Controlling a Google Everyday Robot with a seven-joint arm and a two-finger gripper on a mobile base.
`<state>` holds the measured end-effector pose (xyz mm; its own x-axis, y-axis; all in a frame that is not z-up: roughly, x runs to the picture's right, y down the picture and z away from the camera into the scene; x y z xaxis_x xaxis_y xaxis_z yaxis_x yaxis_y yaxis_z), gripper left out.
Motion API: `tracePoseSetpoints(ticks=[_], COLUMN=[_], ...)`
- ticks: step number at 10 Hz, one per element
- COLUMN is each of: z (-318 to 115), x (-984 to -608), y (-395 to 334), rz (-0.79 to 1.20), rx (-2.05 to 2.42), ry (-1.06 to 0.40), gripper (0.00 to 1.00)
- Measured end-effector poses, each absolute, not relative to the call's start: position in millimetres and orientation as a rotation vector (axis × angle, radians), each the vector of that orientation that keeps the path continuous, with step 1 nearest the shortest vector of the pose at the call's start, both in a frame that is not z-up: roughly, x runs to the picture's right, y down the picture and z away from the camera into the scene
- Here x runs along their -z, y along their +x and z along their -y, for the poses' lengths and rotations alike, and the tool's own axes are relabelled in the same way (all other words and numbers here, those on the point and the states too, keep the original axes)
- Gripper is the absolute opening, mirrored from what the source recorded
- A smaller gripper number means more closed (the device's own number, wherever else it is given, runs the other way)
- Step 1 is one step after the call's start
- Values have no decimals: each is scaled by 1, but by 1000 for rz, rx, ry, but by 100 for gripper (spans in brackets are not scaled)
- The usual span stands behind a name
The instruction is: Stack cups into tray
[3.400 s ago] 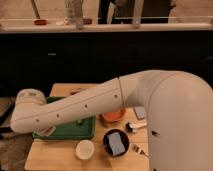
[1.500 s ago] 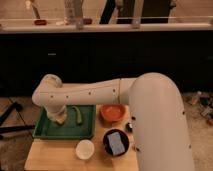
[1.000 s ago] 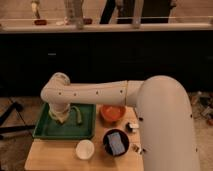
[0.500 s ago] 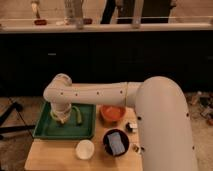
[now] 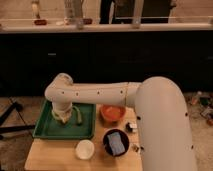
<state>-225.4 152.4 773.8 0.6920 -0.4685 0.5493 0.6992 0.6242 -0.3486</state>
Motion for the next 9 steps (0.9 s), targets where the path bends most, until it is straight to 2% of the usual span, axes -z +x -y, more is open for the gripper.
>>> tracePoseSetpoints(ticks=[4,9], z=[-153,-153], x=[-780,-780], y=[-223,-223], rz=[419,419], rx=[687,687], ry=[-575,-577], gripper=[4,4])
